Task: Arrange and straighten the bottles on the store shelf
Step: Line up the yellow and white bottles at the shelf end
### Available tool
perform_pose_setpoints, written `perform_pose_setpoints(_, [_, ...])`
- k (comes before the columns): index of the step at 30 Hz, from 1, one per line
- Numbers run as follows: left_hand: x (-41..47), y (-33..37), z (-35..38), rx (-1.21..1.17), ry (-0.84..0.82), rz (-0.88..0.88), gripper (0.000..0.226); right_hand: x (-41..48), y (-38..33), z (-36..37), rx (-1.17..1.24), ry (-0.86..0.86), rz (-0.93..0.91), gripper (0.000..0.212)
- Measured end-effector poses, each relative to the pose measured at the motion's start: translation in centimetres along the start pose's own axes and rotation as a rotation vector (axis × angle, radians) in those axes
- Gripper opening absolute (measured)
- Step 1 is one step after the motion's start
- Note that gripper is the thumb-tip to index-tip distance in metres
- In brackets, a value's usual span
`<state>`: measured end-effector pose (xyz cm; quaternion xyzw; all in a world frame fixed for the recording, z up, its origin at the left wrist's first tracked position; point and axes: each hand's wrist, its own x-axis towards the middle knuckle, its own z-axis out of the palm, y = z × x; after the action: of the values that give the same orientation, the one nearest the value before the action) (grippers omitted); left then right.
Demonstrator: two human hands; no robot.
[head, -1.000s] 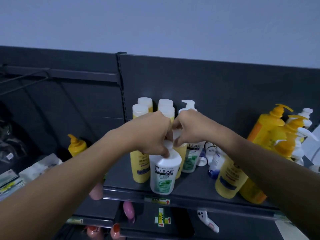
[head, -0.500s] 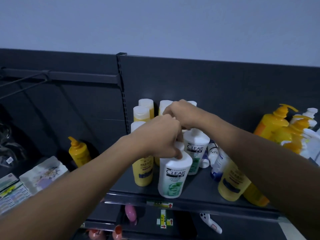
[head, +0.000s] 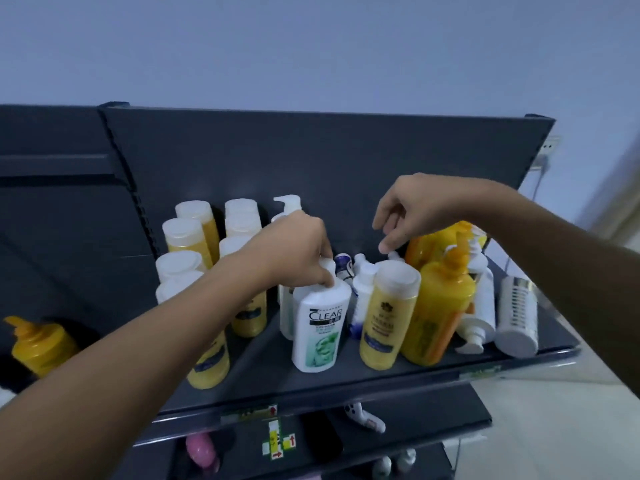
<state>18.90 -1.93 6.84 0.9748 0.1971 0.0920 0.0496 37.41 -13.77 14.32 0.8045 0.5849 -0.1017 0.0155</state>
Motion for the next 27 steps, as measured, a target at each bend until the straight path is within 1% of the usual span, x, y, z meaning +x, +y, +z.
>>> perform_pose_setpoints(3, [0.2, 0.1, 0.3, 0.015, 0.017, -0.001, 0.032, -0.9, 0.7, 1.4, -0.002, -0.060, 0.026, 0.047])
perform_pose_setpoints(5, [0.0, 0.1, 0.3, 0.001, 0.012, -0.012, 0.029, -1.2, 0.7, 2.4, -0.005, -0.092, 0.032, 0.047])
perform_pose_setpoints(7, [-0.2, 0.0, 0.3, -0.014, 0.004, -0.014, 0.028, -1.2, 0.4, 3.3, -0.047, -0.089, 0.030, 0.048])
perform_pose_setpoints(11, [-1.1, -0.3, -0.3, -0.011, -0.052, -0.034, 0.042, -0.8, -0.1, 4.8, -0.146, -0.063, 0.043, 0.047])
perform_pose_setpoints(13, [-2.0, -1.2, -1.1, 0.016, -0.086, -0.072, 0.042, -0.5, 0.1, 5.2, -0.102, -0.103, 0.074, 0.046])
perform_pose_setpoints(16, [-3.9, -3.2, -2.9, 0.096, -0.114, -0.154, 0.032, 0.0, 0.3, 5.4, -0.005, -0.140, 0.109, 0.046])
perform_pose_setpoints(18, [-5.4, -4.6, -4.3, 0.141, -0.154, -0.225, 0.035, 0.1, 0.2, 5.5, 0.006, -0.144, 0.109, 0.046])
perform_pose_setpoints(23, [-8.8, -7.6, -5.8, 0.295, -0.307, -0.375, 0.054, -0.2, -0.1, 5.2, 0.025, -0.129, -0.006, 0.042])
perform_pose_setpoints(25, [-9.7, -8.3, -5.5, 0.323, -0.312, -0.403, 0.056, -0.6, -0.6, 4.2, 0.023, -0.124, -0.046, 0.042])
perform_pose_setpoints(27, [-10.2, -8.8, -5.1, 0.322, -0.279, -0.422, 0.057, -1.2, -1.5, 2.6, -0.021, -0.100, -0.092, 0.038])
